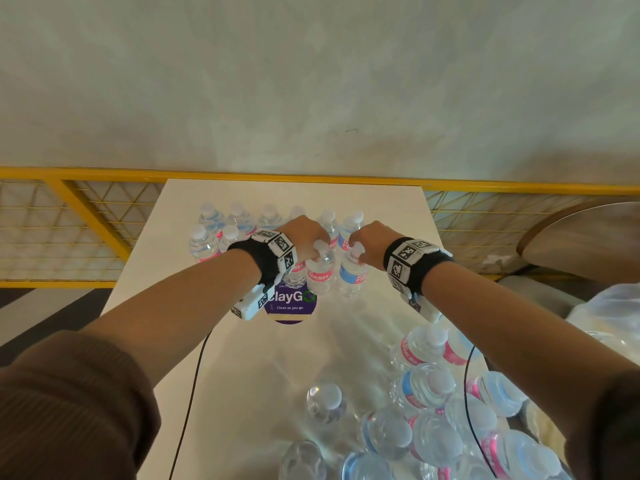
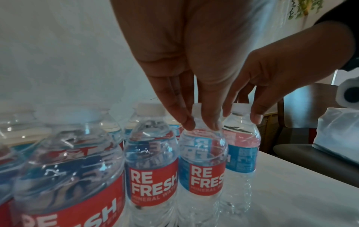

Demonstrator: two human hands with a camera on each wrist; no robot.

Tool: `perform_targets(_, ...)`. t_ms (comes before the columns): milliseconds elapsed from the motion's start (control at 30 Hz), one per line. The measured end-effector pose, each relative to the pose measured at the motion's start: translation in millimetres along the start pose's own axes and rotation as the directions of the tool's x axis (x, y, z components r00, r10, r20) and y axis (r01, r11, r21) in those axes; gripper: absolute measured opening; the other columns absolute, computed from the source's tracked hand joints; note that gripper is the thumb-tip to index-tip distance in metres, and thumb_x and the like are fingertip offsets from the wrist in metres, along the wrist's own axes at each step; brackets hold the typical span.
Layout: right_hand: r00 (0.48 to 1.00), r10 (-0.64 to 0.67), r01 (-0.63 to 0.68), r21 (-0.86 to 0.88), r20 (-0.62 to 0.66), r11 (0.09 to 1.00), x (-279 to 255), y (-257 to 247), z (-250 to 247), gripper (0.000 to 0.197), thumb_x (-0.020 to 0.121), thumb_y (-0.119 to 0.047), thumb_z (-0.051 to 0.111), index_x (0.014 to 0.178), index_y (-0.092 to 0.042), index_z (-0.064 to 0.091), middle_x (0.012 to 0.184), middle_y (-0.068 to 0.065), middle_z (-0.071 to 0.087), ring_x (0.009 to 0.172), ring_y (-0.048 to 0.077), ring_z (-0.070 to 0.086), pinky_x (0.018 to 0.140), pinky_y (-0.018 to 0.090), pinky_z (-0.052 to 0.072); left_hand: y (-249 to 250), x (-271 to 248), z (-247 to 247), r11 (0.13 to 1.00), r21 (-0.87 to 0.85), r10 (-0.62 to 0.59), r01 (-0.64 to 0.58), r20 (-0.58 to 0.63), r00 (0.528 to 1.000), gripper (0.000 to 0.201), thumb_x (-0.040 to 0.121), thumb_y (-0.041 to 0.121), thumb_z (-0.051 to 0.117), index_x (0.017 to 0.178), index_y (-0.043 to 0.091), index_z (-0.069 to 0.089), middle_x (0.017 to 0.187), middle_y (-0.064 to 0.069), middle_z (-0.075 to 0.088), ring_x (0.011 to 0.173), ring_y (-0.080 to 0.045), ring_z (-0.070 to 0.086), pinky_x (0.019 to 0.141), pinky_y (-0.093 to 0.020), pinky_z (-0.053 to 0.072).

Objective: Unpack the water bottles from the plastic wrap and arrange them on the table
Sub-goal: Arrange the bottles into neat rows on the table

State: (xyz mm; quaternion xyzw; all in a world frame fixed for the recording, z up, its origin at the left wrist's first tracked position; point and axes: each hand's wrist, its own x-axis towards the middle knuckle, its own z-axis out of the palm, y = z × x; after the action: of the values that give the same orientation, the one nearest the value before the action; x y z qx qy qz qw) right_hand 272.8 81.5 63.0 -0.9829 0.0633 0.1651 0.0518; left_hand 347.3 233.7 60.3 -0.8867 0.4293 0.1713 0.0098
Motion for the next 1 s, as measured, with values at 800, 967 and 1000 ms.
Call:
perform_targets(800,1.0,0.009,-0.009,0.0,-0.03,1.0,13,-7,-12,0.036,0.087,-0.021,0.065,0.12,-0.006,0.061,0.113,0.013,0.065,0.1,0.026,0.064,0.087,0.031,0.053,2,29,-4,0.998,0.001,-0.057,0.057,-0.014,0.998,0.023,0.086,0.027,0.064,0.095,0.007,0.067,0.101,-0.009,0.069,0.094,-0.026,0.063,0.074,-0.027,0.04)
perform_targets(967,1.0,0.013,-0.013,-0.025,-0.022,1.0,12,-6,-11,0.04,0.086,-0.027,0.066,0.119,-0.006,0.061,0.112,0.012,0.065,0.099,0.026,0.064,0.086,0.031,0.053,3,28,-3,0.998,0.021,-0.055,0.055,-0.013,0.998,0.024,0.085,0.027,0.065,0.095,0.005,0.066,0.099,-0.009,0.068,0.094,-0.026,0.063,0.074,-0.027,0.04)
perform_targets(1000,1.0,0.016,-0.016,-0.027,-0.025,0.999,12,-5,-11,0.04,0.086,-0.028,0.066,0.119,-0.006,0.06,0.112,0.012,0.064,0.099,0.026,0.064,0.086,0.031,0.053,3,28,-3,0.998,0.031,-0.052,0.052,-0.014,0.999,0.025,0.085,0.027,0.065,0.095,0.004,0.066,0.1,-0.01,0.068,0.095,-0.027,0.064,0.075,-0.028,0.041)
